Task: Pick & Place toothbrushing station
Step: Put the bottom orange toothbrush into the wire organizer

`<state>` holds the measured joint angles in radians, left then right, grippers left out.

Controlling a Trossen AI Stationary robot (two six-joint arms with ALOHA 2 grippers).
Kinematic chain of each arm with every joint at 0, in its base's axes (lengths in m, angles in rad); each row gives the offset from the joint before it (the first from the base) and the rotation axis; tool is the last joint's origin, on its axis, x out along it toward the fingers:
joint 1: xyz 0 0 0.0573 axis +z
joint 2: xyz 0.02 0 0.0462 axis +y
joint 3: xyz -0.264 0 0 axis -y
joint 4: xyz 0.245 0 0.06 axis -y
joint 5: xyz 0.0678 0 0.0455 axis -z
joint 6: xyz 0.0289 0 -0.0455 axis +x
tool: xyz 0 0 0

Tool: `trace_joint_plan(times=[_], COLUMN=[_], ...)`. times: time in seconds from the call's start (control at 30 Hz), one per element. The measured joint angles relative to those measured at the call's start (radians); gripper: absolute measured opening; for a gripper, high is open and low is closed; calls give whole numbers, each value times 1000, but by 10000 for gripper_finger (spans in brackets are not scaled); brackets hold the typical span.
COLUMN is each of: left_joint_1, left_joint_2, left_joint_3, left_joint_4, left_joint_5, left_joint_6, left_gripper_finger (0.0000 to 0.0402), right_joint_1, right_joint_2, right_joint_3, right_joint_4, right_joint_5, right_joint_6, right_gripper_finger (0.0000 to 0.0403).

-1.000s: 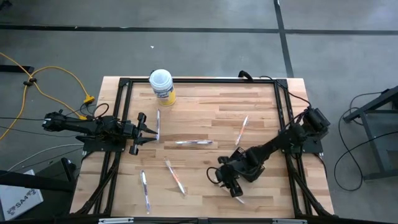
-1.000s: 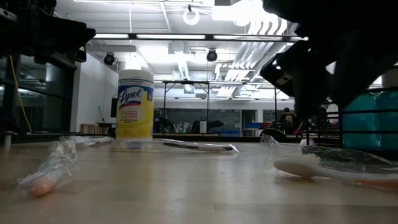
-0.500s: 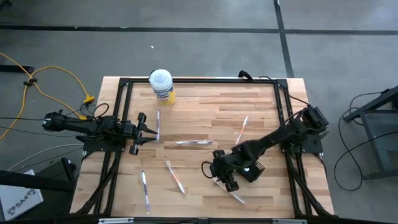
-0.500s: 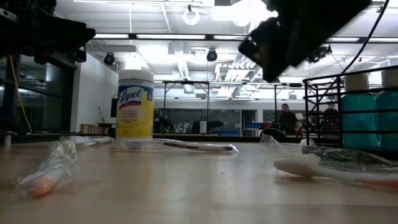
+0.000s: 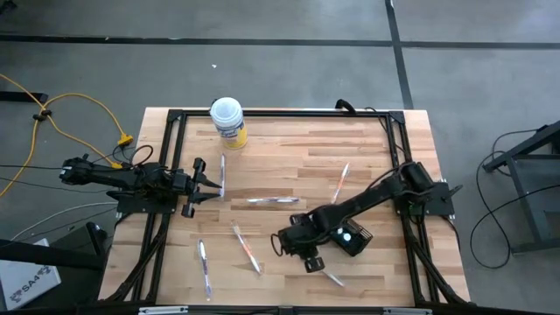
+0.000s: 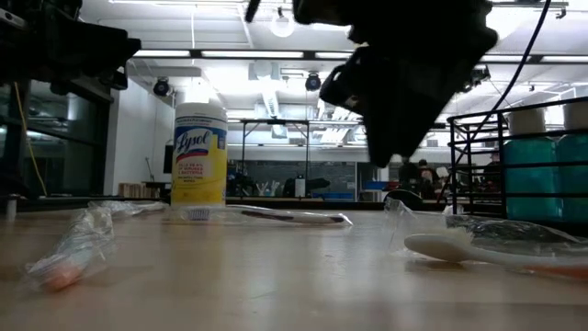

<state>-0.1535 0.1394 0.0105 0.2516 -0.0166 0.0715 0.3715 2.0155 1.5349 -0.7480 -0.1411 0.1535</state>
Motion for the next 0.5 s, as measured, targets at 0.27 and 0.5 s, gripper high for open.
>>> trace_joint_plan(times=[0.27, 0.5], left_joint_1=[0, 0], left_joint_2=[0, 0], left_joint_3=[0, 0], left_joint_4=[1, 2], left_joint_5=[0, 0], left_joint_6=[0, 0], left_gripper_finger=[103, 103], right_joint_1=[-44, -67], right_joint_2=[23, 58], right_joint_3=[-1, -2], right_joint_4=[-2, -10], right_joint_5=[-70, -112], right_joint_6=[22, 37], right_gripper_finger=[111, 113])
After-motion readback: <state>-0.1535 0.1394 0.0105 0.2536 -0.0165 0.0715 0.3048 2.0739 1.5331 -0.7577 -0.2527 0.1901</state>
